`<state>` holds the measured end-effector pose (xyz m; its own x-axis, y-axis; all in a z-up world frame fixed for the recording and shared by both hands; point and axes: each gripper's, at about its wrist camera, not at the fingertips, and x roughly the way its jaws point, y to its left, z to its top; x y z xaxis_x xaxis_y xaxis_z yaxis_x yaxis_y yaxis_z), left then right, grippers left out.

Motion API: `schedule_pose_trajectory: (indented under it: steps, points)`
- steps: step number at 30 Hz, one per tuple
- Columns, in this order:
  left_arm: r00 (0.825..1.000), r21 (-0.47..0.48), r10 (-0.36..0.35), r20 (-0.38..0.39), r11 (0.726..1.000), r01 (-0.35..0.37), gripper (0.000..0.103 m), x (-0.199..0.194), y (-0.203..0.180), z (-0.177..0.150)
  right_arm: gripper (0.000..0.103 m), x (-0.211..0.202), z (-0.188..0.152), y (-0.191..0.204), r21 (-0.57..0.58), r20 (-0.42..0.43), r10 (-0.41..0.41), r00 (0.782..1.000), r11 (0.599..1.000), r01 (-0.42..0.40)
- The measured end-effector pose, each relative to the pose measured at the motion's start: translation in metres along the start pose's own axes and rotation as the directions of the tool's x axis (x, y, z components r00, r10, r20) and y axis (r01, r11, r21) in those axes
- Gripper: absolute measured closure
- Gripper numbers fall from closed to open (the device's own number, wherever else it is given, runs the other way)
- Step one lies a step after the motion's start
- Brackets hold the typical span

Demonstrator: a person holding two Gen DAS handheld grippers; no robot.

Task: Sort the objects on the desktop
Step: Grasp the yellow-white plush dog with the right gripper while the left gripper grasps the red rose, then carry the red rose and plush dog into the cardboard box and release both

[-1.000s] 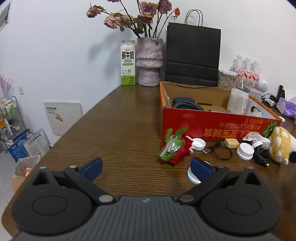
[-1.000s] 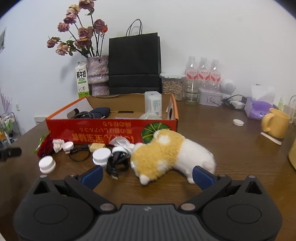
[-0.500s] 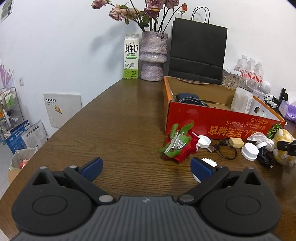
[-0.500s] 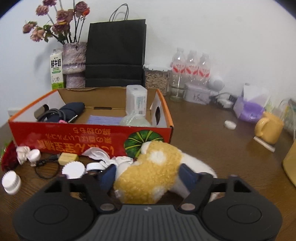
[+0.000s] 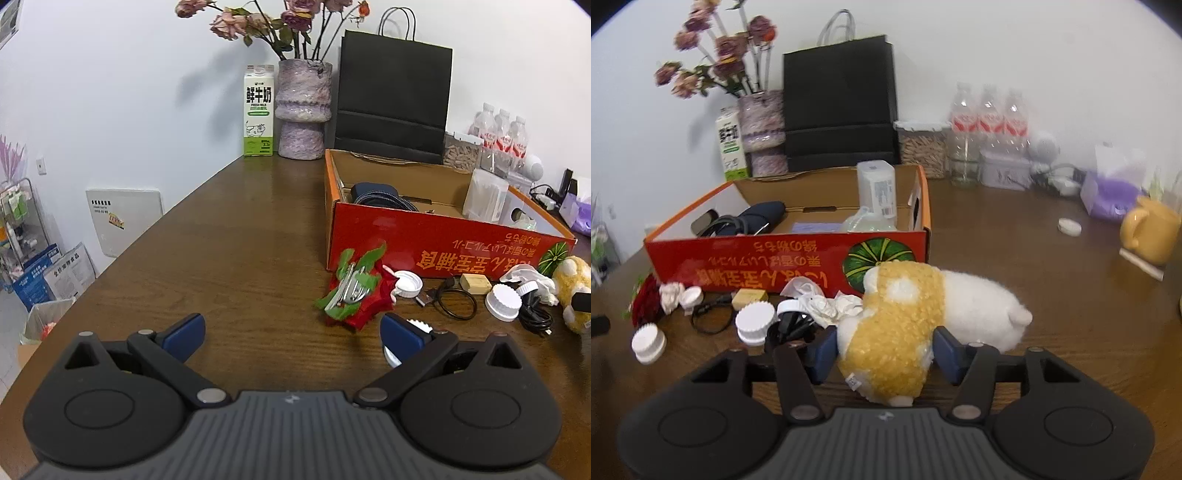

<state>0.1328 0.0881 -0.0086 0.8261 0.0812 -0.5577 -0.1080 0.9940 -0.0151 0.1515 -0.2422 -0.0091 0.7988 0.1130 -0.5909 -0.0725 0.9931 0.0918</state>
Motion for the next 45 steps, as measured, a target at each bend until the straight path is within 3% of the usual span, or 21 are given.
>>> schedule_pose_trajectory:
  steps: [3,5,8,10,13,16,19,20,21,36,45]
  points:
    - [1.000,0.028,-0.007,-0.017,1.000,0.007,0.000,0.012,-0.005,0.007,0.032,0.008,0.000,-0.005,0.071,-0.025,-0.014,1.000,0.997,0.016]
    - [1.000,0.045,-0.012,-0.028,0.999,0.014,0.000,0.021,-0.010,0.011,0.031,0.010,-0.002,-0.010,0.114,-0.030,-0.002,1.000,0.993,0.005]
    - [0.999,0.054,-0.020,-0.042,0.998,0.022,0.000,0.035,-0.014,0.016,0.032,0.012,-0.001,-0.010,0.118,-0.021,-0.007,1.000,0.993,0.009]
    - [0.998,0.050,-0.044,-0.049,0.998,0.047,0.000,0.043,-0.015,0.019,0.044,0.012,0.000,-0.011,0.114,-0.019,0.005,1.000,0.994,-0.003]
    - [0.994,0.039,-0.075,-0.077,0.996,0.079,0.001,0.055,-0.017,0.020,0.047,0.012,-0.001,-0.010,0.097,-0.013,0.005,1.000,0.995,-0.004]
    - [0.989,0.014,-0.110,-0.096,0.994,0.112,0.016,0.060,-0.015,0.019,0.050,0.009,-0.003,-0.010,0.083,0.000,0.010,1.000,0.996,-0.010]
    - [0.988,0.005,-0.122,-0.092,0.992,0.123,0.042,0.060,-0.013,0.018,0.051,0.006,-0.006,-0.011,0.073,0.011,0.013,1.000,0.997,-0.013]
    - [0.987,0.002,-0.131,-0.090,0.991,0.131,0.056,0.058,-0.012,0.018,0.052,0.005,-0.006,-0.011,0.071,0.013,0.014,1.000,0.997,-0.015]
    - [0.986,-0.003,-0.137,-0.091,0.990,0.138,0.061,0.057,-0.012,0.018,0.052,0.004,-0.007,-0.011,0.070,0.017,0.015,1.000,0.997,-0.016]
    - [0.994,-0.007,-0.113,-0.010,0.994,0.113,0.062,0.014,-0.011,0.018,0.057,-0.028,-0.015,-0.017,0.058,0.119,0.027,0.993,0.998,-0.034]
    - [0.990,0.005,-0.137,0.035,0.991,0.137,0.061,-0.006,-0.019,0.026,0.057,-0.050,-0.008,-0.016,0.047,0.188,0.041,0.981,0.998,-0.050]
